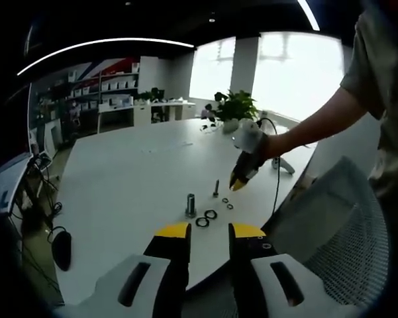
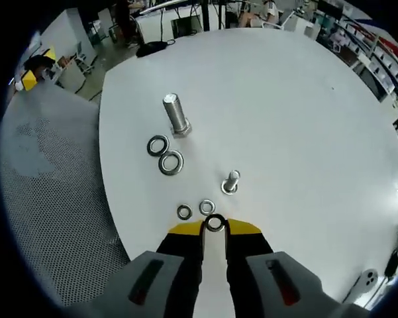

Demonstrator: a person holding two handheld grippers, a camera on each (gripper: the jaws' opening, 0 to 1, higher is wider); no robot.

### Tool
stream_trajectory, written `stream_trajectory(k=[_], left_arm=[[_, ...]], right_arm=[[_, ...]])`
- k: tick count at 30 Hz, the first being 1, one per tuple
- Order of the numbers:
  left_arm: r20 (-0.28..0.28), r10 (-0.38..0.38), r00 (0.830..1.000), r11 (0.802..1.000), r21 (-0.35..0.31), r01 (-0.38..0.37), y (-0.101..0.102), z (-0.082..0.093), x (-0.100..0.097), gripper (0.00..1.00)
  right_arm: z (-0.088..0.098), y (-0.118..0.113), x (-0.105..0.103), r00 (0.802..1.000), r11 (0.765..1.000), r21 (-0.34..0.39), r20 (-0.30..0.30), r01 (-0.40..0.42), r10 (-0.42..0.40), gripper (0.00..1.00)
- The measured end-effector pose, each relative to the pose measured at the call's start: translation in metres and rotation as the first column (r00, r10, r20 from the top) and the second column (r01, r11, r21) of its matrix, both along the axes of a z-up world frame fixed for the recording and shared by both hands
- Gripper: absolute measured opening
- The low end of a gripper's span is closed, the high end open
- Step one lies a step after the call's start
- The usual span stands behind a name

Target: Place the washer onto the threaded stud by aligning its center hole with the stud, sliding it down to the base, and recovering from edge contact or off-axis alignment until the washer reaches the visible bottom stop.

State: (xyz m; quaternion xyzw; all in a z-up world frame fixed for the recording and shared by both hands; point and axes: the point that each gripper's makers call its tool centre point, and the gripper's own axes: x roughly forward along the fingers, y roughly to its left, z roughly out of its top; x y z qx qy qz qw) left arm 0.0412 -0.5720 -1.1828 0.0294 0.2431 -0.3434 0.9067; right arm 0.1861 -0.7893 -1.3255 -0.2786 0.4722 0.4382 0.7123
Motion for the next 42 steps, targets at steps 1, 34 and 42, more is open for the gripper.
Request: stream_trajectory(k=[1, 34, 42], left_arm=[[-0.001, 0.000, 1.000, 1.000, 0.001, 0.000, 0.000, 0.000, 0.000, 0.21], [0.004, 0.004, 1.000, 1.000, 0.003, -0.004, 0.001, 0.000, 0.001, 0.22], [0.005, 0.003, 1.000, 1.000, 0.003, -0.003, 0.001, 0.001, 0.001, 0.22]], right_arm=[[0.002, 0.001, 0.001, 1.000, 1.000, 0.005, 0.005, -0.001, 0.001, 0.13], [0.016, 0.025, 0.027, 0.994, 0.998, 0.000, 0.084, -0.065, 0.065, 0.14], [0.011, 0.026, 0.029, 0.994, 0.997, -0.017, 0.075, -0.074, 0.075, 0.14]])
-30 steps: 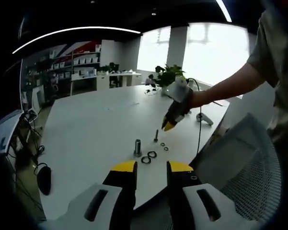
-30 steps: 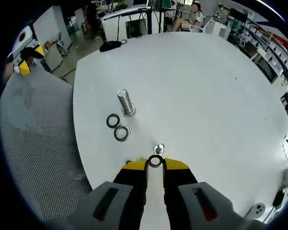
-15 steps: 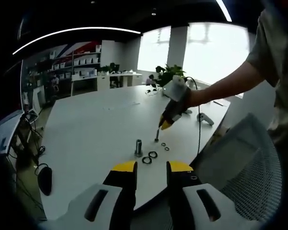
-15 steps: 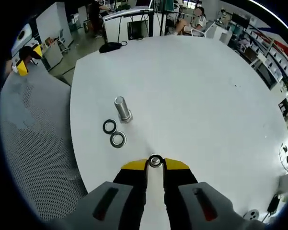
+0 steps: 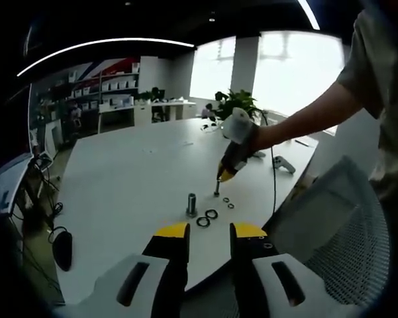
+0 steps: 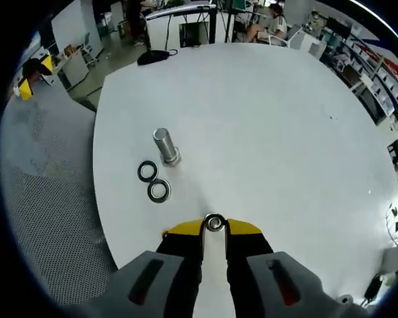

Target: Place the washer onto the threaded stud by aligning its center hole with the stud, sliding it down to the base, and recovering from edge contact or off-axis alignment until the washer reaches the visible bottom stop.

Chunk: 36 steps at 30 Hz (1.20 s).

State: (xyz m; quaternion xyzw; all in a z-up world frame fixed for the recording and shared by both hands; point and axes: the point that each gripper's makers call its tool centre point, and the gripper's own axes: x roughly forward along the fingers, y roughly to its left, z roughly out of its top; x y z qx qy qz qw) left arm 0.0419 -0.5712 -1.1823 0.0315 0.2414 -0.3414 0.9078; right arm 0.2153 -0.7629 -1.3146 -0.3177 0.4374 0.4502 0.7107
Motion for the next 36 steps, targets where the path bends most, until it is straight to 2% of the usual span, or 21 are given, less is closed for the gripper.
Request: stream_trajectory(k=[11, 17, 26, 36], left_arm=[[0.001, 0.003, 1.000, 1.000, 0.000, -0.003, 0.001, 0.000, 0.001, 0.22], [0.001, 0.006, 1.000, 1.000, 0.001, -0.006, 0.001, 0.000, 0.001, 0.22], [0.002, 0.004, 1.000, 1.000, 0.002, -0.004, 0.001, -0.001, 0.001, 0.21], [0.005, 0.003, 1.000, 1.000, 0.001, -0.003, 0.001, 0.000, 0.001, 0.21]], right_arm=[[-0.021, -0.001, 0.001, 0.999, 0.999, -0.047, -0.031, -0.019, 0.018, 0.14], [-0.036, -0.005, 0.003, 0.998, 0.998, -0.057, -0.067, 0.011, -0.015, 0.14], [-0.054, -0.011, 0.003, 0.996, 0.995, -0.102, -0.085, -0.007, -0.002, 0.14], [-0.059, -0.016, -0.003, 0.995, 0.994, -0.111, -0.102, 0.008, -0.020, 0.15]])
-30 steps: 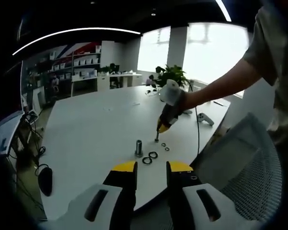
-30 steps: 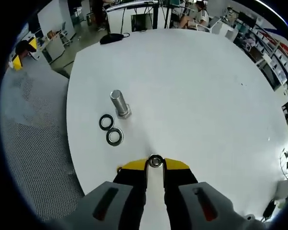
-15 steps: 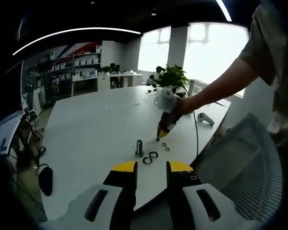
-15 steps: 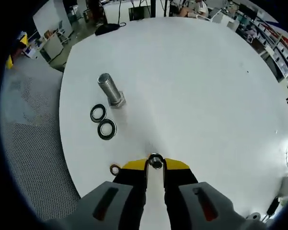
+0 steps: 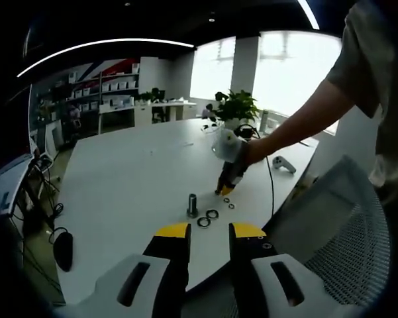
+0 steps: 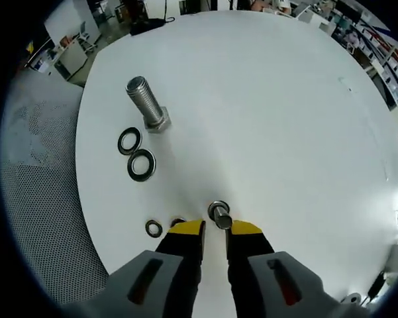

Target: Place the washer onto the threaded stud by aligning its center hole with the stud, sliding it down to the base, and recovering from edge contact or off-axis alignment until the washer reaches the visible bottom stop.

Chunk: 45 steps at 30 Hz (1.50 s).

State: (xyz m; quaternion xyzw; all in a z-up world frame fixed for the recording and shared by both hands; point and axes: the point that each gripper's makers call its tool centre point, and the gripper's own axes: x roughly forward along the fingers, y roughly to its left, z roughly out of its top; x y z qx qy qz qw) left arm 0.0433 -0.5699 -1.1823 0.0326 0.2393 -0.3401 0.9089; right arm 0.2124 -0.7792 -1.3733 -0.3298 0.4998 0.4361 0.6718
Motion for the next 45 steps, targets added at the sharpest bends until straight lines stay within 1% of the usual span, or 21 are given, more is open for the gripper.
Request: stream_trajectory(k=[6, 13, 20, 27, 32, 37, 40, 45], left_arm=[[-0.004, -0.003, 1.000, 1.000, 0.001, 0.003, 0.000, -0.001, 0.000, 0.21], [0.007, 0.002, 1.000, 1.000, 0.001, -0.002, 0.000, 0.001, 0.000, 0.21], [0.013, 0.010, 1.000, 1.000, 0.002, -0.010, 0.001, 0.001, 0.000, 0.22], [0.015, 0.012, 1.000, 1.000, 0.001, -0.012, 0.002, 0.002, 0.000, 0.22], [0.020, 0.013, 1.000, 1.000, -0.001, -0.013, 0.002, 0.002, 0.001, 0.22], [0.024, 0.014, 1.000, 1.000, -0.001, -0.014, 0.001, 0.003, 0.001, 0.22], [0.020, 0.014, 1.000, 1.000, 0.000, -0.014, 0.001, 0.002, 0.001, 0.22], [0.004, 0.011, 1.000, 1.000, 0.006, -0.011, 0.001, 0.000, -0.001, 0.22]], right_arm=[[-0.001, -0.004, -0.001, 1.000, 1.000, -0.005, -0.005, 0.010, -0.010, 0.16], [0.009, -0.006, -0.004, 0.999, 0.998, 0.027, 0.007, 0.049, -0.049, 0.16], [0.013, -0.010, -0.017, 0.999, 0.999, 0.023, 0.008, 0.046, -0.046, 0.18], [0.017, -0.012, -0.034, 0.999, 0.999, 0.014, 0.005, 0.035, -0.035, 0.19], [0.020, -0.007, -0.041, 1.000, 1.000, 0.016, 0.010, 0.023, -0.024, 0.20], [0.018, 0.001, -0.049, 1.000, 1.000, 0.021, 0.004, 0.017, -0.017, 0.21], [0.016, 0.005, -0.054, 1.000, 1.000, 0.023, 0.002, 0.010, -0.010, 0.22], [0.013, 0.005, -0.055, 1.000, 1.000, 0.021, 0.001, 0.016, -0.016, 0.23]])
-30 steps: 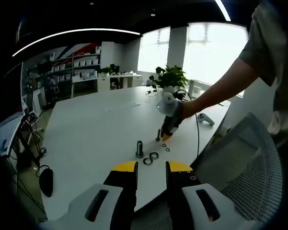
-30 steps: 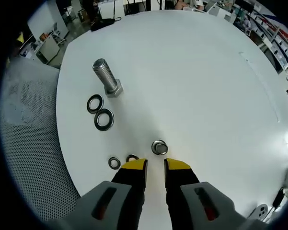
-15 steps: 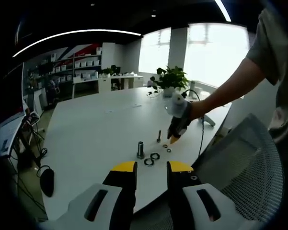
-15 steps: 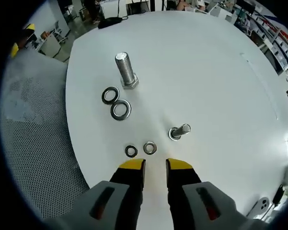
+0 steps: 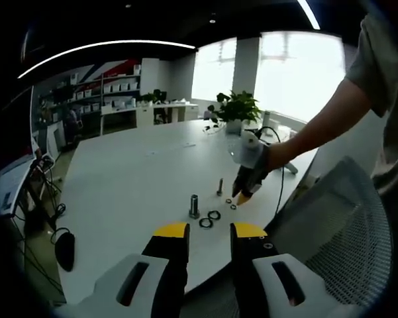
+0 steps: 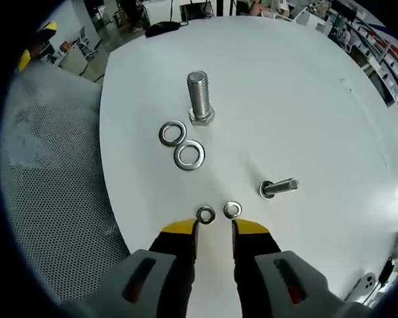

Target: Place the washer onto the threaded stud by aligning its center hole with the stud, sliding it down to the base, and recovering from edge contact or off-axis alignment until the washer reaches the visible bottom stop.

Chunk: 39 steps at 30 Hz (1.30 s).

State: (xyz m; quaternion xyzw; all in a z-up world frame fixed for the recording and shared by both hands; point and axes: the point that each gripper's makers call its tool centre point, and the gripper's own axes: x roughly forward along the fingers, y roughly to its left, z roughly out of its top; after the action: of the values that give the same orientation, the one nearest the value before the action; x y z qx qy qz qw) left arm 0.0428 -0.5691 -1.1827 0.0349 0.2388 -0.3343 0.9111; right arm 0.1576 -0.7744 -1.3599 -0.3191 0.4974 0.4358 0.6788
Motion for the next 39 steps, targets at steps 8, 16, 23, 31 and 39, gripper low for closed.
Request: stream_trajectory(k=[8, 16, 23, 31, 39], left_arm=[[0.012, 0.001, 1.000, 1.000, -0.005, -0.001, 0.000, 0.002, 0.000, 0.22], [0.008, -0.004, 1.000, 1.000, -0.004, 0.004, 0.000, 0.002, 0.000, 0.22], [0.016, -0.004, 1.000, 1.000, -0.009, 0.004, 0.000, 0.003, 0.000, 0.22], [0.017, -0.003, 1.000, 1.000, -0.007, 0.004, -0.001, 0.004, 0.000, 0.22], [0.016, -0.004, 1.000, 1.000, -0.010, 0.004, 0.000, 0.004, 0.000, 0.22]], right_arm=[[-0.001, -0.005, 0.005, 0.999, 0.999, 0.024, 0.015, 0.048, -0.049, 0.24], [-0.006, -0.006, 0.006, 0.998, 0.998, 0.021, 0.011, 0.060, -0.060, 0.25], [-0.008, 0.004, 0.006, 0.998, 0.997, 0.033, 0.004, 0.067, -0.067, 0.26], [-0.011, 0.012, 0.004, 0.999, 0.998, 0.032, 0.013, 0.049, -0.049, 0.26], [-0.008, 0.012, 0.009, 0.995, 0.994, 0.057, 0.021, 0.092, -0.094, 0.26]])
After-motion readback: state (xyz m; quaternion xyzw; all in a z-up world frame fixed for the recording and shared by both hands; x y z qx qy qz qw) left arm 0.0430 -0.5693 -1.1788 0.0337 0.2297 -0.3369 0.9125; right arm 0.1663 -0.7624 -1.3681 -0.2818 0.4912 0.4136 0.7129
